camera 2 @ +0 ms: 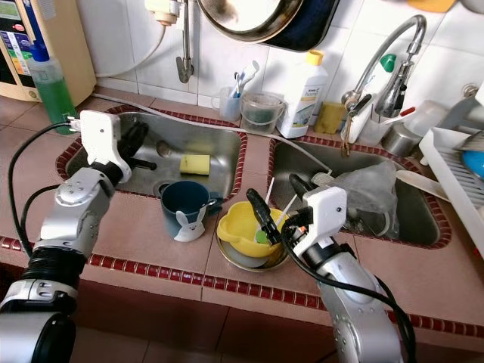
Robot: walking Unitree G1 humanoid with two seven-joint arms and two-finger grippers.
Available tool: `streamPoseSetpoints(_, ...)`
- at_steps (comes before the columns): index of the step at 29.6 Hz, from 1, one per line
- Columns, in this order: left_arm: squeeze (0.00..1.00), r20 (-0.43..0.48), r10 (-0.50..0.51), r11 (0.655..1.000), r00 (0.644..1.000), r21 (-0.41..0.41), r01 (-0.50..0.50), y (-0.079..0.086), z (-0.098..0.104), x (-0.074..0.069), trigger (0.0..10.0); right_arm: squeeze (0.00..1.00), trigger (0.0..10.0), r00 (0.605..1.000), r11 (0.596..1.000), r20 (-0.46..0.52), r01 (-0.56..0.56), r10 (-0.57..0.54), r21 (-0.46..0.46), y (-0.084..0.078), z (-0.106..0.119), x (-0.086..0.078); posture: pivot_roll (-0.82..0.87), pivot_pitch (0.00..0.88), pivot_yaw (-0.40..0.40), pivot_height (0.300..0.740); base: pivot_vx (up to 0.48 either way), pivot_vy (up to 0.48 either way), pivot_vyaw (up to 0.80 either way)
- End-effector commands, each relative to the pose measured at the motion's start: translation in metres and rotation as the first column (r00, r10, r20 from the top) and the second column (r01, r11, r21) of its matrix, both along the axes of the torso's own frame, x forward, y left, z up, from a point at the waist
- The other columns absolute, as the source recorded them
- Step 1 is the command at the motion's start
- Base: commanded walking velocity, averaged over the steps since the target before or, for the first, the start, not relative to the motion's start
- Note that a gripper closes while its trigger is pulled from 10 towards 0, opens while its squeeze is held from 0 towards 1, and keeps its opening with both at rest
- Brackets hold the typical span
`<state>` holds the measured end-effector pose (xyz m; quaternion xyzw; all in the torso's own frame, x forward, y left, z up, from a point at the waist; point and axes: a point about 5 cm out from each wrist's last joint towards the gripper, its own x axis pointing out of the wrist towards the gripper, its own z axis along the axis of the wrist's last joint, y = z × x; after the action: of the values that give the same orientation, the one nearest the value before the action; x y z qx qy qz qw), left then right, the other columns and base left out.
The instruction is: Kitchen organization
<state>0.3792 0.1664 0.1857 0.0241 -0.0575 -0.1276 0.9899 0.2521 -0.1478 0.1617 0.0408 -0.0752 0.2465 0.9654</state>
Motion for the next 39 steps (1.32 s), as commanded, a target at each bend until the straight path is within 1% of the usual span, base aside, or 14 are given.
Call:
streamPoseSetpoints(1, 0.00, 0.008, -0.020, 0.999, 1.000, 0.030, 0.019, -0.006, 0.004, 0.006, 10.0, 0.00, 10.0, 1.000, 1.000, -0.004, -0.013, 0.013, 0.008, -0.007, 0.006, -0.008, -0.05, 0.000, -0.050, 0.740, 0.000, 0.000, 0.00)
streamPoseSetpoints(6, 0.00, -0.012, -0.019, 0.999, 1.000, 0.041, 0.020, -0.008, 0.002, 0.011, 10.0, 0.00, 10.0, 1.000, 0.999, -0.018, -0.023, 0.024, 0.032, -0.007, 0.009, -0.013, -0.07, 0.000, -0.039, 0.740, 0.000, 0.000, 0.00)
streamPoseSetpoints(7, 0.00, -0.040, -0.013, 0.998, 0.999, 0.063, 0.016, -0.008, -0.001, 0.015, 10.0, 0.00, 10.0, 0.998, 0.998, -0.035, -0.045, 0.047, 0.053, -0.006, 0.011, -0.020, -0.08, 0.000, -0.032, 0.740, 0.000, 0.000, 0.00)
streamPoseSetpoints(9, 0.00, -0.067, -0.009, 0.996, 0.998, 0.092, 0.015, -0.007, -0.004, 0.017, 10.0, 0.00, 10.0, 0.996, 0.994, -0.049, -0.071, 0.075, 0.078, -0.004, 0.013, -0.026, -0.09, 0.000, -0.030, 0.740, 0.000, 0.000, 0.00)
streamPoseSetpoints(12, 0.00, -0.098, -0.012, 0.996, 0.995, 0.081, 0.020, -0.006, -0.006, 0.019, 10.0, 0.00, 10.0, 0.994, 0.993, -0.057, -0.085, 0.090, 0.083, -0.003, 0.014, -0.029, -0.09, 0.000, -0.029, 0.740, 0.000, 0.000, 0.00)
streamPoseSetpoints(14, 0.00, -0.126, -0.022, 0.998, 0.992, 0.058, 0.030, -0.004, -0.009, 0.020, 10.0, 0.00, 10.0, 0.993, 0.992, -0.061, -0.092, 0.098, 0.085, -0.003, 0.015, -0.032, -0.10, 0.000, -0.027, 0.740, 0.000, 0.000, 0.00)
streamPoseSetpoints(17, 0.00, -0.142, -0.022, 0.999, 0.990, 0.046, 0.029, -0.003, -0.011, 0.020, 10.0, 0.00, 10.0, 0.993, 0.992, -0.062, -0.094, 0.100, 0.087, -0.003, 0.016, -0.032, -0.10, 0.000, -0.027, 0.740, 0.000, 0.000, 0.00)
streamPoseSetpoints(20, 0.00, -0.158, -0.013, 0.998, 0.987, 0.060, 0.023, 0.000, -0.015, 0.020, 10.0, 0.00, 10.0, 0.993, 0.991, -0.067, -0.093, 0.100, 0.099, -0.004, 0.018, -0.034, -0.10, 0.000, -0.026, 0.740, 0.000, 0.000, 0.00)
streamPoseSetpoints(21, 0.00, -0.172, -0.006, 0.997, 0.985, 0.072, 0.018, 0.004, -0.019, 0.020, 10.0, 0.00, 10.0, 0.992, 0.990, -0.074, -0.094, 0.102, 0.108, -0.004, 0.019, -0.035, -0.10, 0.000, -0.025, 0.740, 0.000, 0.000, 0.00)
streamPoseSetpoints(29, 0.00, -0.186, 0.010, 0.995, 0.982, 0.099, 0.008, 0.012, -0.020, 0.020, 10.0, 0.00, 10.0, 0.991, 0.988, -0.083, -0.097, 0.107, 0.118, -0.003, 0.020, -0.035, -0.09, 0.000, -0.024, 0.740, 0.000, 0.000, 0.00)
streamPoseSetpoints(30, 0.62, -0.188, 0.010, 0.996, 0.982, 0.090, 0.007, 0.013, -0.020, 0.020, 10.0, 0.00, 10.0, 0.991, 0.988, -0.083, -0.097, 0.108, 0.122, -0.003, 0.020, -0.035, -0.09, 0.000, -0.025, 0.740, 0.000, 0.000, 0.00)
streamPoseSetpoints(31, 0.62, -0.188, 0.010, 0.996, 0.982, 0.090, 0.007, 0.013, -0.020, 0.020, 10.0, 0.00, 10.0, 0.991, 0.988, -0.083, -0.097, 0.108, 0.122, -0.003, 0.020, -0.035, -0.09, 0.000, -0.025, 0.740, 0.000, 0.000, 0.00)
streamPoseSetpoints(32, 1.00, -0.192, 0.016, 0.996, 0.981, 0.089, 0.001, 0.014, -0.020, 0.020, 10.0, 0.00, 10.0, 0.991, 0.987, -0.084, -0.097, 0.108, 0.125, -0.002, 0.021, -0.034, -0.08, 0.000, -0.025, 0.740, 0.000, 0.000, 0.00)
streamPoseSetpoints(39, 1.00, -0.194, 0.011, 0.997, 0.981, 0.078, 0.004, 0.016, -0.020, 0.020, 10.0, 0.00, 10.0, 0.990, 0.987, -0.086, -0.098, 0.109, 0.127, -0.003, 0.021, -0.033, -0.08, 0.000, -0.029, 0.740, 0.000, 0.000, 0.00)
